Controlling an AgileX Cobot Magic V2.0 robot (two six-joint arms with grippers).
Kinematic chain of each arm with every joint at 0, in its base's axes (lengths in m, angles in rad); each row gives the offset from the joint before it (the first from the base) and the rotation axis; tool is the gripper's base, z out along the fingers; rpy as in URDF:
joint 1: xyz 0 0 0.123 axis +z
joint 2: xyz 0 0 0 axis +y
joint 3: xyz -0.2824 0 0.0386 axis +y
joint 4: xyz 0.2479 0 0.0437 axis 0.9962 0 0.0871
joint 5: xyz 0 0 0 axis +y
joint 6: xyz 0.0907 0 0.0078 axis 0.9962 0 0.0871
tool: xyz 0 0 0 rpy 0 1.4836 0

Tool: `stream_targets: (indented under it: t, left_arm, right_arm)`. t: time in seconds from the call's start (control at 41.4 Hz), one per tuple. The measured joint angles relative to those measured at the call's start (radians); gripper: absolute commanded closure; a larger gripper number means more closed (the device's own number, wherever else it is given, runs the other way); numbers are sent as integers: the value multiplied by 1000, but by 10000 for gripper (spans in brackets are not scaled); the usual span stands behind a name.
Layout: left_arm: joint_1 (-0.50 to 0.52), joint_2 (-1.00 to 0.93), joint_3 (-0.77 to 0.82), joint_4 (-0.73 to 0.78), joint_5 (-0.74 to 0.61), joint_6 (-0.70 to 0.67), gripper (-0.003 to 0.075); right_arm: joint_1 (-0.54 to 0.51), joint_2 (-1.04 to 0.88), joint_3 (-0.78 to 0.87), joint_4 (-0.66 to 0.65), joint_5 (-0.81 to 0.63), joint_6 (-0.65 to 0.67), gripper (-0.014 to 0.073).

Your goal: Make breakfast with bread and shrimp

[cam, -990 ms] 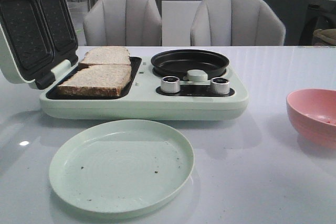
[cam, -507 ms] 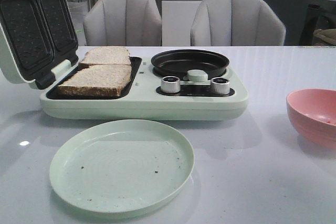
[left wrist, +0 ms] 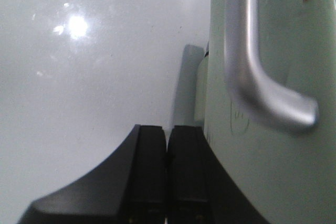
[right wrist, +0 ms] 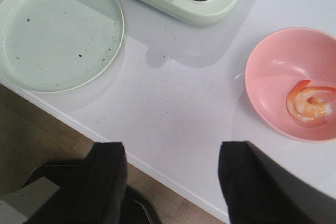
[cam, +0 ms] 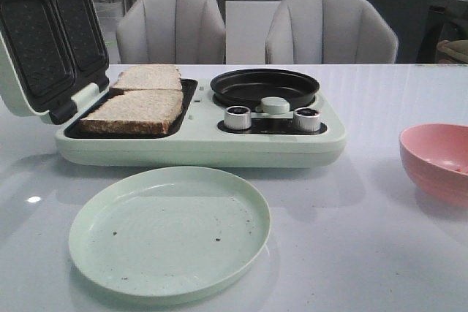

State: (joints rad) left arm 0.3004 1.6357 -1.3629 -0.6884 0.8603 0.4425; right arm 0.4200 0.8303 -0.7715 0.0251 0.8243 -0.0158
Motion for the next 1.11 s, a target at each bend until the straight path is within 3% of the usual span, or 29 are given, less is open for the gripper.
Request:
stream_targets:
  t: [0.242, 0.604, 0.821, 1.111]
  left_arm:
    - [0, 140, -165, -59, 2, 6, 619]
    - [-53, 155, -189, -67, 65, 47, 619]
    - [-134, 155, -189, -67, 99, 71, 619]
    - [-316, 140, -189, -35, 112, 97, 619]
  right_arm:
    - [0, 0, 0, 0, 0, 0, 96]
    - [0, 0, 0, 0, 0, 0, 96]
    - [0, 0, 0, 0, 0, 0, 96]
    - [0, 0, 0, 0, 0, 0, 96]
